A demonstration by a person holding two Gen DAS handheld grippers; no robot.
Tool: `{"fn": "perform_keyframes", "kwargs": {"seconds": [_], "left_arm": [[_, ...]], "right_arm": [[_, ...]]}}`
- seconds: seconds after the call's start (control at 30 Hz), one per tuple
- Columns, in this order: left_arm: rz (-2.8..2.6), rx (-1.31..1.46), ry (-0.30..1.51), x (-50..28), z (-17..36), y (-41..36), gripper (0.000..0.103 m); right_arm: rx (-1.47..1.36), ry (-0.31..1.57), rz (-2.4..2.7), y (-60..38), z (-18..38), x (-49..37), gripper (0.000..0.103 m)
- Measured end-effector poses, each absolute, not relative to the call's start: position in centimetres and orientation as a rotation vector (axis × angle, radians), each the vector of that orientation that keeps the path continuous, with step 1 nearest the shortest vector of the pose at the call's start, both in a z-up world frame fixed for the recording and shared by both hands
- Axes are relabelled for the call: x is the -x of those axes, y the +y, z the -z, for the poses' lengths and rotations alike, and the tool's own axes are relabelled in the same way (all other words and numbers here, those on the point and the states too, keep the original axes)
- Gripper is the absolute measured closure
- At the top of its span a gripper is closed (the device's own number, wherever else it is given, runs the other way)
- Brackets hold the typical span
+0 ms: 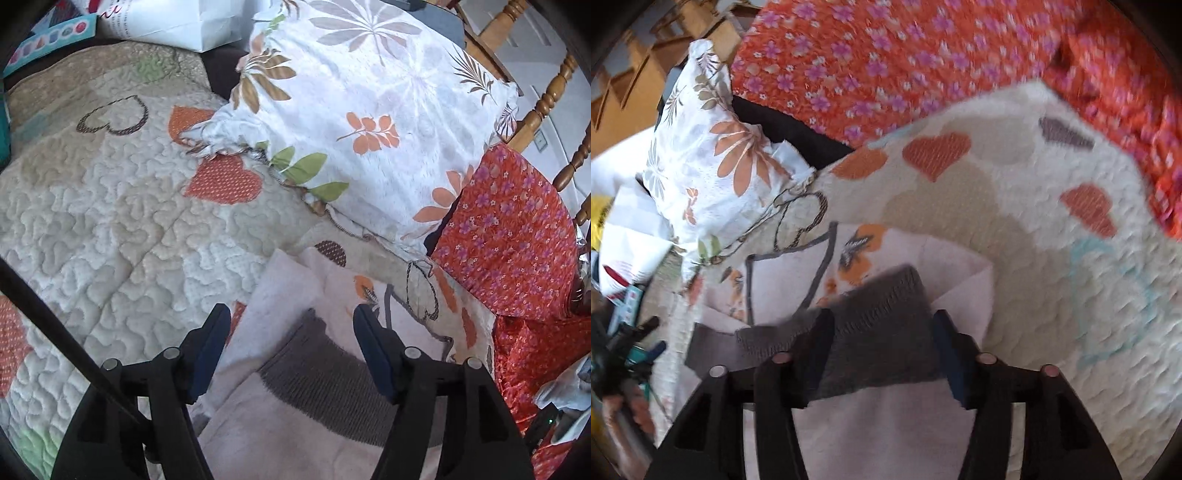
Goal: Fold small clothes
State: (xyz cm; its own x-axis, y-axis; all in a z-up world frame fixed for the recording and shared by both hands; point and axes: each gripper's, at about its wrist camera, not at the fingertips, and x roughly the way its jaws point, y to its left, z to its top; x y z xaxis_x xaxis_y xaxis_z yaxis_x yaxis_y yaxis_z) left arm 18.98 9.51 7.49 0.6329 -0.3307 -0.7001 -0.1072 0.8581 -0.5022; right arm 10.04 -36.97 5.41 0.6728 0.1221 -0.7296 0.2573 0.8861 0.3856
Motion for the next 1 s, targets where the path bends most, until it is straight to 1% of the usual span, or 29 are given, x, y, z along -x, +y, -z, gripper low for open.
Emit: {"fn": "perform_keyframes", "kwargs": {"seconds": [0.1, 0.2, 0.5, 0.57, 0.67, 0.83, 0.9, 0.93, 0.97, 1.0], "left_arm": [[0.146, 0.541, 0.925, -18.0, -7.1, 9.9, 0.035], [0.173, 0.529, 0.97, -16.6, -6.5, 10.6, 0.035], [0.233, 0.425, 1.046, -12.0, -4.1, 14.3, 0.034], [0.271, 0.426, 1.049, -11.5, -3.5, 14.7, 0.032], [0.343, 0.403, 1.064, -11.3, -2.9, 14.1, 0.028], [0.455, 0.358, 1.118, -11.4, -1.4, 11.3, 0.028], [0.457, 0.323, 1.106, -11.3, -1.0, 10.0, 0.024], [0.438, 0.284, 1.093, -11.0, -1.1, 9.1, 0.023], [0.416, 0.245, 1.095, -10.8, -1.1, 8.5, 0.026], [0.391, 0.204, 1.098, -10.6, -1.3, 8.0, 0.035]], "right_arm": [[-0.517, 0.822, 0.095, -37.9, -6.1, -9.0, 0.042], [-0.533, 0.829, 0.112, -38.9, -6.4, -7.6, 0.038], [-0.499, 0.953, 0.084, -39.3, -4.9, -2.7, 0.035], [-0.501, 0.987, 0.063, -39.3, -4.4, -1.4, 0.035], [-0.546, 1.014, 0.04, -39.4, -3.6, 0.3, 0.035], [-0.657, 1.029, 0.004, -39.0, -1.8, 1.8, 0.032], [-0.667, 0.992, 0.015, -38.3, -1.6, 2.3, 0.032], [-0.682, 0.983, -0.001, -37.9, -1.5, 2.3, 0.033], [-0.707, 0.979, -0.024, -37.5, -1.4, 2.3, 0.035], [-0.727, 0.981, -0.046, -37.0, -1.1, 2.2, 0.045]]}}
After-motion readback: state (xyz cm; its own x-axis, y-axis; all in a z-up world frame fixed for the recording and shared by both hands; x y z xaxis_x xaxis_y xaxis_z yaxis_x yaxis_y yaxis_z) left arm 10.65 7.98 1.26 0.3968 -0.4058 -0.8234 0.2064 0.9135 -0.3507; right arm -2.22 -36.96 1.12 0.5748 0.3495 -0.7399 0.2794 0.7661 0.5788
